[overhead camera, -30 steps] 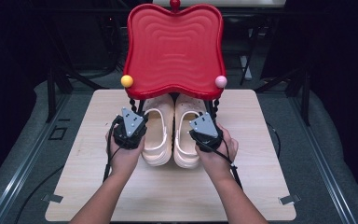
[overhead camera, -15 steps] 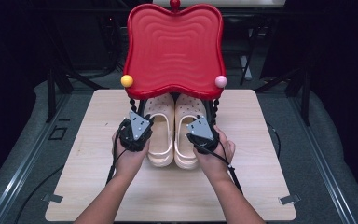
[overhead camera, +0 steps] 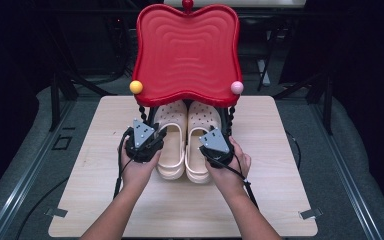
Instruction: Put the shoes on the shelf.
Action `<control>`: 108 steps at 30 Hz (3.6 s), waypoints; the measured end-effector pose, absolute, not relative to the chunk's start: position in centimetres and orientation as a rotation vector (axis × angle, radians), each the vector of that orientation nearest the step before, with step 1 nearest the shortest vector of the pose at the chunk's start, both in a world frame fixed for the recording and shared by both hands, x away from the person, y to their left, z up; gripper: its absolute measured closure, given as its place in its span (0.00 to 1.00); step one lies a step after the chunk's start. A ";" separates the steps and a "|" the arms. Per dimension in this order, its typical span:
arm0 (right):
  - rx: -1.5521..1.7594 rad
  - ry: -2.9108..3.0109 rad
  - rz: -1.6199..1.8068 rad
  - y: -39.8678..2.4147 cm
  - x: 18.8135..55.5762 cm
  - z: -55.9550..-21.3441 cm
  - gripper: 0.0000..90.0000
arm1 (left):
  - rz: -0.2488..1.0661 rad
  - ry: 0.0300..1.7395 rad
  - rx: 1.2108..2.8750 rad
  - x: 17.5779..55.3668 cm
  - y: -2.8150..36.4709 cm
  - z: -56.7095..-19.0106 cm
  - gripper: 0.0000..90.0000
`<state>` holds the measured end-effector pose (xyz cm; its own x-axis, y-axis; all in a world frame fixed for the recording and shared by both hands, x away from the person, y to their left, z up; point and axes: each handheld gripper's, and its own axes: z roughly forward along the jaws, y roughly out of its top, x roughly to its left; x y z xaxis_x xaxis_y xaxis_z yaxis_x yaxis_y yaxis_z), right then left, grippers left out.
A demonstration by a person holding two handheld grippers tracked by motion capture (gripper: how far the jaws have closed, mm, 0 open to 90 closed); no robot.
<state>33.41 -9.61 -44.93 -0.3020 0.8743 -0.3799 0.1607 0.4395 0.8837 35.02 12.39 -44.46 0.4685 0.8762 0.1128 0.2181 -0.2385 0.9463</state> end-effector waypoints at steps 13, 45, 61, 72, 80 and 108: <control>0.896 1.769 0.948 -9.8 32.9 -45.0 0.70 | 0.809 0.937 1.733 34.7 12.4 -44.4 0.62; 0.930 1.702 0.945 -9.9 33.5 -45.2 0.90 | 0.875 0.934 1.744 34.5 11.8 -45.0 0.84; 0.955 1.657 0.936 -8.8 36.7 -43.9 0.88 | 0.903 0.962 1.719 37.7 11.8 -44.2 0.82; 0.921 1.730 0.936 -8.9 36.3 -44.1 0.66 | 0.860 0.939 1.685 37.1 11.9 -43.9 0.65; 0.902 1.751 0.931 -8.8 35.6 -43.8 0.61 | 0.859 0.940 1.691 36.2 12.3 -43.7 0.61; 0.925 1.865 1.134 -12.1 26.7 -43.1 0.77 | 0.743 0.879 1.703 28.0 16.2 -43.6 0.71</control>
<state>26.74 -12.11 -43.13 -0.4553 0.8607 -0.2279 0.1939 0.3457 0.9181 27.95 16.16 -43.60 0.5402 0.8394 0.0609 0.1998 -0.1982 0.9596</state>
